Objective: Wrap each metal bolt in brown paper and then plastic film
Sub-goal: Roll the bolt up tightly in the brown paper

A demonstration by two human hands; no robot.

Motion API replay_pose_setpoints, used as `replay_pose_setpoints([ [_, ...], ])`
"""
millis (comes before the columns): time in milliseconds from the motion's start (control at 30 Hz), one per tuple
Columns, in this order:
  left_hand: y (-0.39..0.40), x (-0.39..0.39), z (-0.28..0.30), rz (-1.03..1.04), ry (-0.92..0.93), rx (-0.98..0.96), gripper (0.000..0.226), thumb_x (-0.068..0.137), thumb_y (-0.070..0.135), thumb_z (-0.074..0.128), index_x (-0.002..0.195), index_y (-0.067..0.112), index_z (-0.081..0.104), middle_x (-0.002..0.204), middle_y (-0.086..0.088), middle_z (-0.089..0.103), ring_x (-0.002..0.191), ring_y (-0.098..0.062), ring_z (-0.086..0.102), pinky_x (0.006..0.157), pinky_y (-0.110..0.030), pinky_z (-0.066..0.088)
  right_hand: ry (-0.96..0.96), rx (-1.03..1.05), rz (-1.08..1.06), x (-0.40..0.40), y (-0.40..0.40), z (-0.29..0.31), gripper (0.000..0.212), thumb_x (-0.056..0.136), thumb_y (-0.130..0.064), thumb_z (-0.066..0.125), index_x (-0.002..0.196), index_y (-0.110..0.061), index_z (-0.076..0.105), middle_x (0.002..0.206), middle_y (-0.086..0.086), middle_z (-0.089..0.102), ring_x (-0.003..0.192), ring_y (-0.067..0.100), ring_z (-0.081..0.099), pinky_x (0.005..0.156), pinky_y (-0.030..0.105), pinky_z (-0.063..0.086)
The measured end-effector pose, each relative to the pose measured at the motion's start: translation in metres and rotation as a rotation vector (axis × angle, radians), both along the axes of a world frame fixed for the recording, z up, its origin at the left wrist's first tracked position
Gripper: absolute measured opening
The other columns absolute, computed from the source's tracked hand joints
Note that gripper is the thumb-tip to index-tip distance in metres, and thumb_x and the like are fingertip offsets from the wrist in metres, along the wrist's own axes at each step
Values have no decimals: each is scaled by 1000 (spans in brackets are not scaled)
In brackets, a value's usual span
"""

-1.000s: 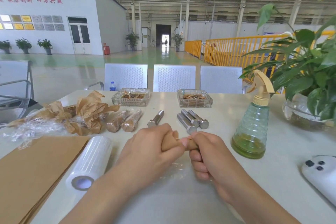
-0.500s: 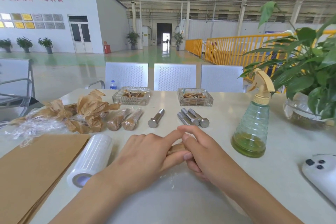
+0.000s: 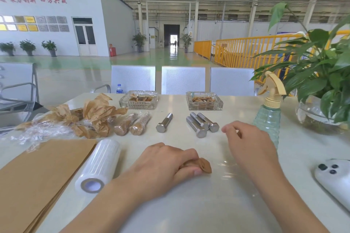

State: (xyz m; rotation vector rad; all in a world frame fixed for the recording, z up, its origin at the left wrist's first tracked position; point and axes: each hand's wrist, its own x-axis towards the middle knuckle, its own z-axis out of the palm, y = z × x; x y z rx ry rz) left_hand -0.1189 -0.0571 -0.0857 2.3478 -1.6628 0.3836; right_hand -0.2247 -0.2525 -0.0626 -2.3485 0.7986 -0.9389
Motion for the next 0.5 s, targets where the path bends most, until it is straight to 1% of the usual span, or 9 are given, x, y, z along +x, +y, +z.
replay_pose_setpoints([
  [33,-2,-1,-2,-13,-4,23,40,97,70,27,111,38,47,96,12,65,87,-13,56,68,-28,34,48,-1,-29,-2,-4,-1,26,91,-36,44,85,-38,69,76,-15,67,84,23,58,60,28,43],
  [67,-3,-1,-3,-16,-7,38,41,98,71,26,111,38,46,96,12,62,89,-13,56,72,-30,36,123,2,-28,-3,-6,-4,24,91,-33,46,85,-37,69,79,-17,67,83,21,58,59,27,42],
  [133,-5,-1,-7,-8,-6,49,42,97,72,24,112,39,46,99,13,54,94,-11,52,72,-30,37,301,-4,23,-4,-8,-9,21,89,-33,49,86,-33,70,88,-15,68,87,19,61,68,29,50],
  [200,-5,-2,-8,3,-6,62,45,96,73,21,114,40,46,103,14,47,97,-10,49,71,-29,37,437,-55,67,-5,-9,-11,18,86,-35,51,86,-30,69,92,-12,64,89,17,60,72,29,51],
  [300,-4,-2,-8,6,-21,79,45,97,72,21,116,39,45,106,13,47,98,-12,49,74,-31,43,569,-151,109,-8,-8,-8,20,86,-41,52,99,-33,66,99,-13,56,94,14,52,71,29,44],
  [367,-3,-3,-7,2,-22,82,42,98,71,23,115,39,46,106,13,48,97,-12,50,76,-33,46,662,-143,99,-13,-7,-3,21,84,-39,53,104,-37,62,105,-15,56,99,13,53,71,29,42],
  [433,-2,-4,-5,2,-5,89,40,99,70,27,115,38,46,105,13,48,97,-12,50,78,-33,46,719,-121,63,-16,-7,3,20,81,-33,55,100,-36,61,104,-15,60,99,14,58,67,28,43],
  [500,0,-3,-2,13,34,92,38,99,68,31,113,37,48,104,13,48,97,-11,51,79,-34,47,748,-109,31,-18,-4,7,20,79,-25,54,95,-31,62,100,-11,62,96,16,61,64,27,44],
])
